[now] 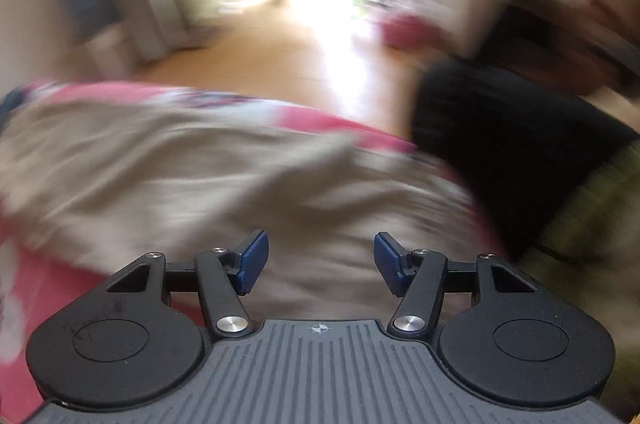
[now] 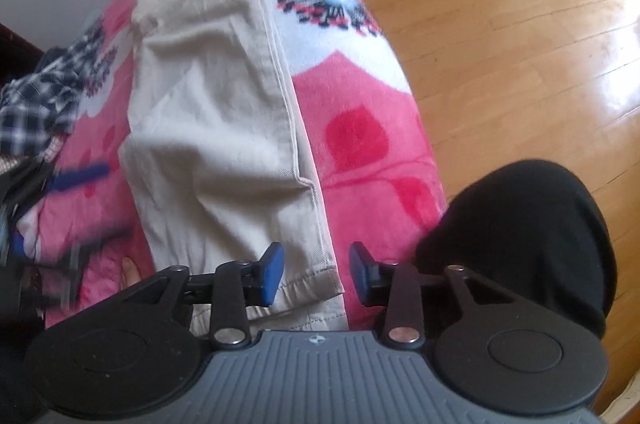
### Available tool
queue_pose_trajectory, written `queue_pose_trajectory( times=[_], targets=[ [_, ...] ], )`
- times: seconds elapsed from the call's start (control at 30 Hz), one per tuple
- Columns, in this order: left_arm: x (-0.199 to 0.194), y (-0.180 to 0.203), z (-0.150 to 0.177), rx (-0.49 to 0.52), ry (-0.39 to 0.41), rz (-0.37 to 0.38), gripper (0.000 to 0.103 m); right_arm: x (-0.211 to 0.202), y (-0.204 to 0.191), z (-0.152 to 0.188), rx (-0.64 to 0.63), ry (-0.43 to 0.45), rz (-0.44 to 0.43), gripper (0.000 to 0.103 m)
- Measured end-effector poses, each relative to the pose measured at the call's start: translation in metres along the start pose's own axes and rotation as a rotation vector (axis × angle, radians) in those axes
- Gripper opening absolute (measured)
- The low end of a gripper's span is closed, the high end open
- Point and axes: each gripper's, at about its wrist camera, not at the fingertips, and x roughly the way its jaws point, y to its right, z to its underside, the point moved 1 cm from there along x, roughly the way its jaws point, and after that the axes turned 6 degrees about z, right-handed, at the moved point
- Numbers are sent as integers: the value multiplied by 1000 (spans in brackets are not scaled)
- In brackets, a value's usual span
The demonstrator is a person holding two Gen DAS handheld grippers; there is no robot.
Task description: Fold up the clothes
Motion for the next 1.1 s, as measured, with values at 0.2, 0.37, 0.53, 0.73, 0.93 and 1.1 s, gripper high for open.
queue_pose_trajectory(
  times=[0.2,0.37,0.53,0.73,0.93,1.1],
  targets=[
    [37,51,20,274,-152,5,59,12,-5,1,-35,-29,5,40],
    [38,46,24,256,-148,-25,58,13,-9,3,-60,-28,8,39],
    [25,30,17,120,-66,15,58,11,-10,-1,-71,-21,4,38],
    [37,34,21,113,-119,-12,58,18,-17,-2,-105,-26,17,35],
    [46,48,27,208,-134,-79,56,24,-23,1,-144,-16,42,23],
    [41,45,29,168,-118,-63,33,20,-27,3,-168,4,44,14]
  ],
)
